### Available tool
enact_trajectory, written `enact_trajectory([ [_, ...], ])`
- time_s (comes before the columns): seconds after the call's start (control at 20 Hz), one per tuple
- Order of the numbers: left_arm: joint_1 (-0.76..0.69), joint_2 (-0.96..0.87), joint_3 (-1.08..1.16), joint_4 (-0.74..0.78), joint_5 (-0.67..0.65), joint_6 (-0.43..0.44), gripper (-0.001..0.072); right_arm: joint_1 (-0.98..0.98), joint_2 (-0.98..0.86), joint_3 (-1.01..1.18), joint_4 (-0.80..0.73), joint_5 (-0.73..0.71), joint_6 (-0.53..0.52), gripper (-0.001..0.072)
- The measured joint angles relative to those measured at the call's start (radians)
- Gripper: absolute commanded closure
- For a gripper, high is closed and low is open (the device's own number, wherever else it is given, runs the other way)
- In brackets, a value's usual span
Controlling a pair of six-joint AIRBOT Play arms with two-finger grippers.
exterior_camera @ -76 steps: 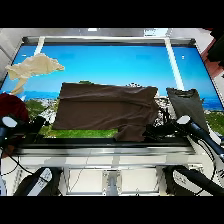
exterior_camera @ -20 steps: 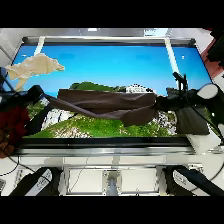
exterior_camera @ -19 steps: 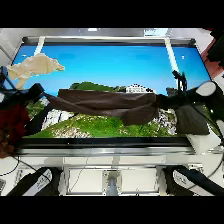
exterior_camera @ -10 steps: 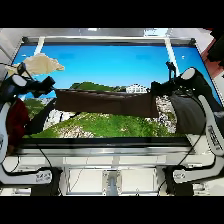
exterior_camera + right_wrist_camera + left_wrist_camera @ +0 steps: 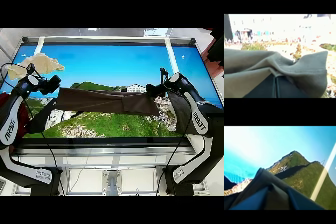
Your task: Fold the shirts.
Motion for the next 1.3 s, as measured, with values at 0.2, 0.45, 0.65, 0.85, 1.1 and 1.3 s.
enact_trajectory([
  [0.2, 0.0, -0.002, 0.092, -0.042, -0.069, 0.049, 0.0343, -0.018, 0.024, 0.072, -0.008, 0.07, -0.022, 0.0355],
  [0.45, -0.045, 0.037, 0.211, -0.255, -0.135, 0.346, 0.0343, -0.088, 0.086, 0.127, -0.085, 0.233, -0.037, 0.027],
  [0.65, -0.187, 0.043, 0.24, -0.285, -0.156, 0.541, 0.0344, -0.16, 0.084, 0.087, -0.056, 0.324, -0.045, 0.0191],
  [0.85, -0.361, 0.002, 0.248, -0.116, -0.185, 0.526, 0.0362, -0.218, 0.04, 0.031, 0.078, 0.364, -0.107, 0.0088],
  [1.1, -0.485, -0.074, 0.25, 0.043, -0.211, 0.427, 0.0362, -0.239, -0.043, 0.01, 0.18, 0.387, -0.169, 0.0087],
  [1.3, -0.514, -0.117, 0.25, 0.076, -0.262, 0.391, 0.0364, -0.237, -0.094, 0.007, 0.228, 0.399, -0.19, 0.0094],
])
